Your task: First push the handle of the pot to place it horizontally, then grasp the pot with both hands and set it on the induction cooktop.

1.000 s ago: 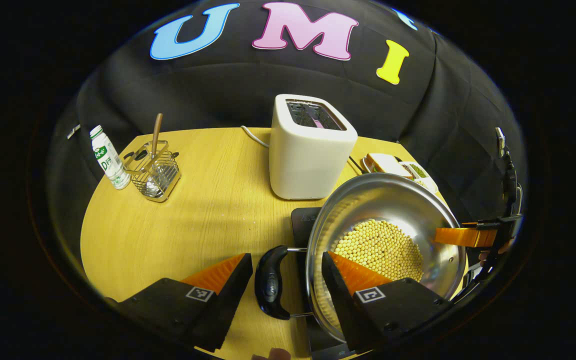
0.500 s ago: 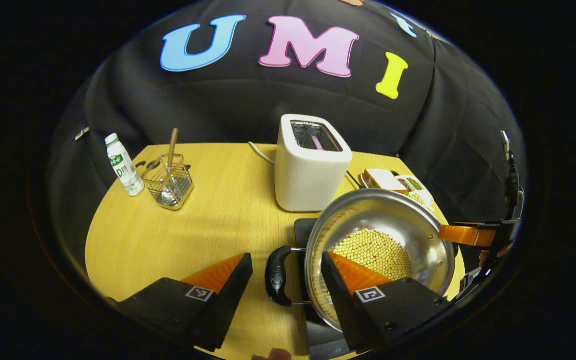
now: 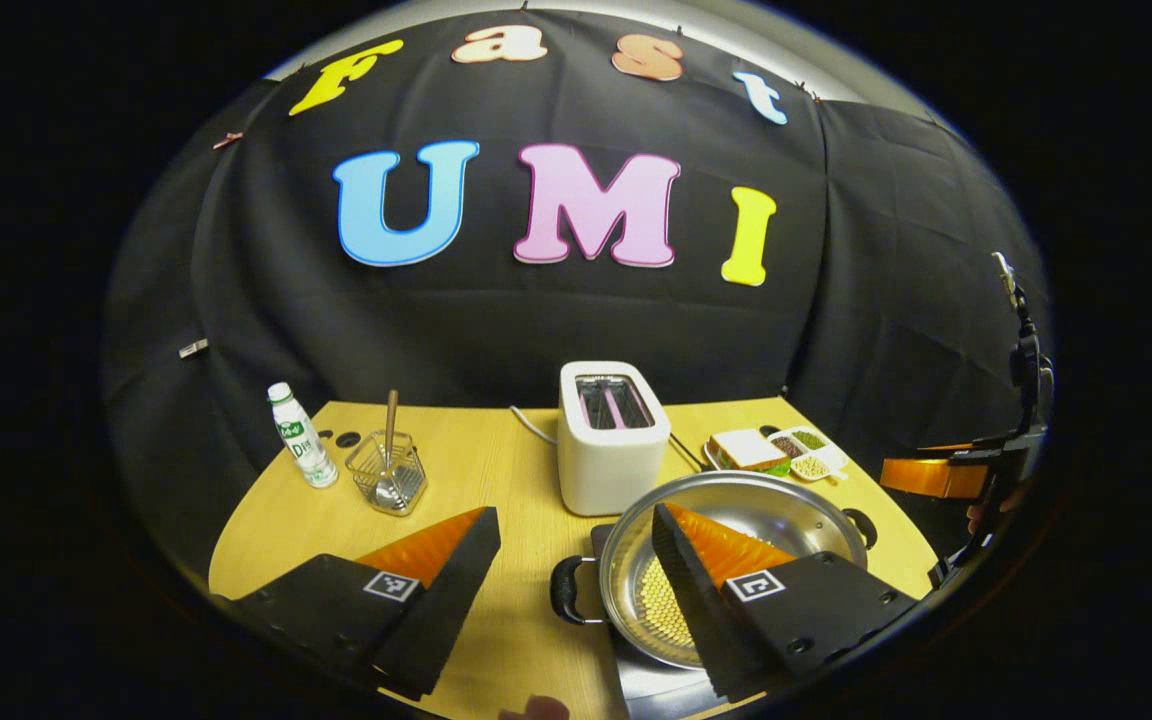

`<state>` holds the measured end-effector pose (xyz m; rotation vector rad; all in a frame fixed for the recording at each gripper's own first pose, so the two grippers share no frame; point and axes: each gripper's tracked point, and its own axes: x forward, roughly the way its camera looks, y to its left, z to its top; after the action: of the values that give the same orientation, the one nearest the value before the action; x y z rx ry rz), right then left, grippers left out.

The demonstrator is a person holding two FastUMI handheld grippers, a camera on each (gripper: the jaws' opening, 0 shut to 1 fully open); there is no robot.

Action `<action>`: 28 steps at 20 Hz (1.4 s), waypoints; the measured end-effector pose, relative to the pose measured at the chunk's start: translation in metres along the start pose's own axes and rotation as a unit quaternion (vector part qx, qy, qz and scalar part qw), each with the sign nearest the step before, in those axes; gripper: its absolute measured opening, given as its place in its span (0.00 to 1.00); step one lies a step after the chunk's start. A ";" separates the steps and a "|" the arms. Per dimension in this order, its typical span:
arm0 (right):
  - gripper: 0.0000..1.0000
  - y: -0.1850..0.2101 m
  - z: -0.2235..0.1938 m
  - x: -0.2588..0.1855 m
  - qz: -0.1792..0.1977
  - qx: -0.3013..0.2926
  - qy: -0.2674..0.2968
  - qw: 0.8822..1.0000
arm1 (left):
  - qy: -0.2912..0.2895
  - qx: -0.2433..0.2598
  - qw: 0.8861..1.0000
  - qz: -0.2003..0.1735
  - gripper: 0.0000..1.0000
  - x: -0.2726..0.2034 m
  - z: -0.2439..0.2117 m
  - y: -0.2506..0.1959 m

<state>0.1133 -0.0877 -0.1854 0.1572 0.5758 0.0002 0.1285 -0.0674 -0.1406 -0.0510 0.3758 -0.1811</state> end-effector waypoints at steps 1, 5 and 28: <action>0.99 0.002 0.009 -0.007 -0.001 -0.004 -0.014 1.000 | -0.016 -0.001 1.000 -0.004 0.96 -0.008 0.010 -0.001; 0.99 0.015 0.045 -0.040 -0.004 -0.015 -0.075 0.997 | -0.063 -0.005 0.998 -0.002 0.95 -0.036 0.042 -0.004; 0.98 0.093 0.109 -0.168 0.009 -0.023 -0.241 0.970 | -0.174 0.015 0.984 0.040 0.95 -0.152 0.094 0.023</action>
<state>0.0357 -0.0197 0.0096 0.1105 0.0875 -0.0072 0.0276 -0.0151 -0.0004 -0.0375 0.0258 -0.0958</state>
